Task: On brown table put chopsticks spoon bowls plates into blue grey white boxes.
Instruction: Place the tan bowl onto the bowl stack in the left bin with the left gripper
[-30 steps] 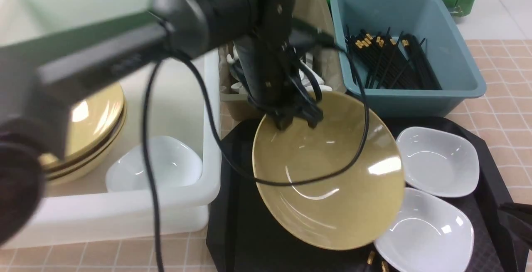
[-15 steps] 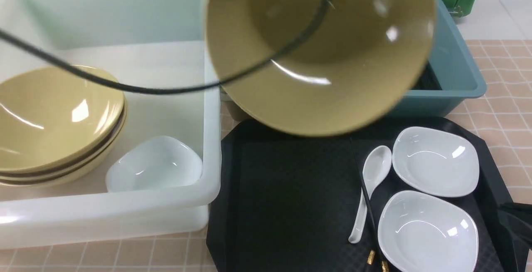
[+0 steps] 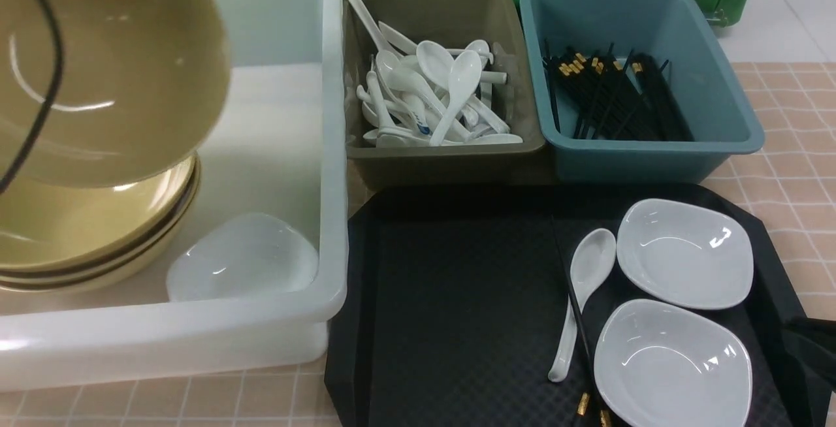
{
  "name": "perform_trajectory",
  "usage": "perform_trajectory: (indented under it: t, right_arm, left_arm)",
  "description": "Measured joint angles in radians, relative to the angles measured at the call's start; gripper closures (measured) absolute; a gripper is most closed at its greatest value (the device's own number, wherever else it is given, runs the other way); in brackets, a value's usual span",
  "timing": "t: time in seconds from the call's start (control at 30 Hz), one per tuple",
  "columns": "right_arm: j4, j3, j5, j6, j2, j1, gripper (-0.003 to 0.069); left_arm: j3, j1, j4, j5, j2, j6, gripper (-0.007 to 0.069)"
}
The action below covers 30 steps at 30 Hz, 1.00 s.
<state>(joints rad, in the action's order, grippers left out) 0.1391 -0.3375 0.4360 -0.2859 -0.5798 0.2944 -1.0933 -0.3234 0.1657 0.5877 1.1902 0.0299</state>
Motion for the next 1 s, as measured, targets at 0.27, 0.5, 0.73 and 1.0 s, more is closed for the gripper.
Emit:
perform_trajectory:
  t: [0.27,0.5,0.73,1.0]
  right_arm:
    - [0.000,0.000,-0.001,0.000,0.000,0.000,0.0610]
    - [0.000,0.000,-0.005,0.000,0.000,0.000,0.0610]
    - [0.000,0.000,-0.005,0.000,0.000,0.000,0.0610]
    - [0.000,0.000,-0.005,0.000,0.000,0.000,0.0607]
  left_arm:
    - [0.102,-0.098,0.077,-0.077,0.136,-0.005,0.0613]
    - [0.102,-0.098,0.079,-0.064,0.237,-0.009,0.0475]
    - [0.102,-0.098,0.070,0.010,0.216,-0.012,0.0168]
    - [0.101,-0.098,0.089,0.037,0.038,-0.013,0.0047]
